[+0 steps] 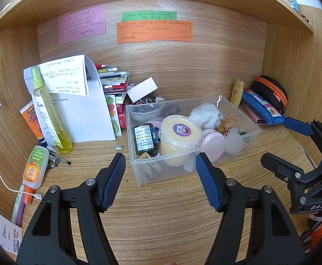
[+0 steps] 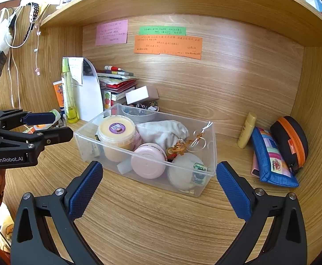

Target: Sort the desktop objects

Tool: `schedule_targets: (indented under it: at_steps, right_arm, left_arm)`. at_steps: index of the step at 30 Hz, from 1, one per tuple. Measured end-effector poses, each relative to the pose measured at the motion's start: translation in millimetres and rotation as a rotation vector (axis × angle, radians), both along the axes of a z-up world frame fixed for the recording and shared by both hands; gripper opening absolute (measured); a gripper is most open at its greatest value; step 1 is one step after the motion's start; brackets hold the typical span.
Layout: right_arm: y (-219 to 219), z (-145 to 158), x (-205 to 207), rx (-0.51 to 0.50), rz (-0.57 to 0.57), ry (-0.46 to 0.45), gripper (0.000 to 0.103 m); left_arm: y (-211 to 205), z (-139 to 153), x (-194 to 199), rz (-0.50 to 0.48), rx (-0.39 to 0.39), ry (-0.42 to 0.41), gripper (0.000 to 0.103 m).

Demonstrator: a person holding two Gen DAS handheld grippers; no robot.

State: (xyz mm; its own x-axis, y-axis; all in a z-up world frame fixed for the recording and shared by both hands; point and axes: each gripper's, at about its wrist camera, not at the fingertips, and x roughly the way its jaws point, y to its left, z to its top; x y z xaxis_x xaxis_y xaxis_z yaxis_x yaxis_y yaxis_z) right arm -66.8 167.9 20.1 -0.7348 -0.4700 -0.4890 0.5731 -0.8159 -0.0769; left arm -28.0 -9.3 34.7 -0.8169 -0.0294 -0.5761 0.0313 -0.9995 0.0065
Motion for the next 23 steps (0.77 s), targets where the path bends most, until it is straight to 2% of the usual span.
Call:
schedule_targets:
  at_steps: [9,19,23]
  right_arm:
    - [5.2,-1.6,-6.0,-0.015,-0.015,-0.020,0.102]
    - [1.7,-4.8,-9.3,-0.013,-0.009,-0.035,0.102]
    - [0.4,-6.8,-11.0,-0.011,-0.010,-0.043,0.102]
  left_arm:
    - [-1.2,1.0,-1.2,0.003,0.029,0.005,0.065]
    - [-0.8,6.0,6.8,0.012,0.030,0.085,0.065]
    - [-0.9,3.3,4.3,0.000,0.036,0.050,0.065]
